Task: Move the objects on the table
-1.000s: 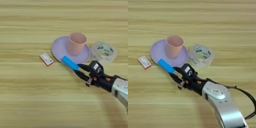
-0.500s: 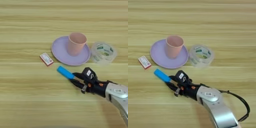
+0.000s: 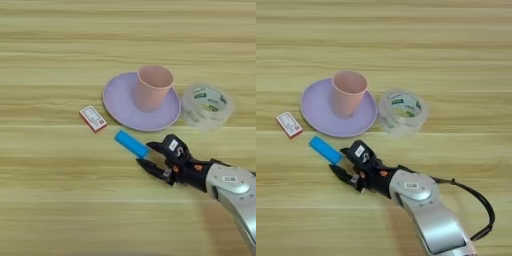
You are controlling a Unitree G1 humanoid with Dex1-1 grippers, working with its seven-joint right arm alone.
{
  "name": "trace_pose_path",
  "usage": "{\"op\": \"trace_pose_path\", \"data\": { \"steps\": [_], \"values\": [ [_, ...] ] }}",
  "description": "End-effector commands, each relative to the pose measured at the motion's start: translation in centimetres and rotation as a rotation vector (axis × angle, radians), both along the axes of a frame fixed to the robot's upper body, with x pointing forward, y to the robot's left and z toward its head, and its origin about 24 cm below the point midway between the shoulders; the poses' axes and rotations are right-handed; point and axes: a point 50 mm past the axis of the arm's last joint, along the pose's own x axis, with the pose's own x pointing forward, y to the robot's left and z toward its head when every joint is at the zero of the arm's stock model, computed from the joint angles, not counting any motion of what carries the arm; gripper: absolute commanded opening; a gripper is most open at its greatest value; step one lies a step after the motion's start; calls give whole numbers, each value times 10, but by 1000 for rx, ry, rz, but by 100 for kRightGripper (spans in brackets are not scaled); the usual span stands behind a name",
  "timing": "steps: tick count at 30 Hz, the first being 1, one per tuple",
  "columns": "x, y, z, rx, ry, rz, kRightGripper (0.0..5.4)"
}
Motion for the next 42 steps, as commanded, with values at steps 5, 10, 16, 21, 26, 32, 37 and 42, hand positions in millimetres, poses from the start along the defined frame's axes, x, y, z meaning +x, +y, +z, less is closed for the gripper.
{"op": "trace_pose_path", "data": {
  "steps": [5,10,16,21,26,32,37,42],
  "values": [
    [7,-11,39,22,-175,-26,362],
    [6,-20,52,36,-224,-65,415],
    [11,-26,55,53,-236,-133,477],
    [21,-29,55,74,-236,-219,536],
    [34,-31,53,91,-248,-306,536],
    [50,-29,53,128,-272,-367,536],
    [59,-30,57,159,-293,-390,536],
    [69,-30,59,164,-310,-401,536]
  ]
}}
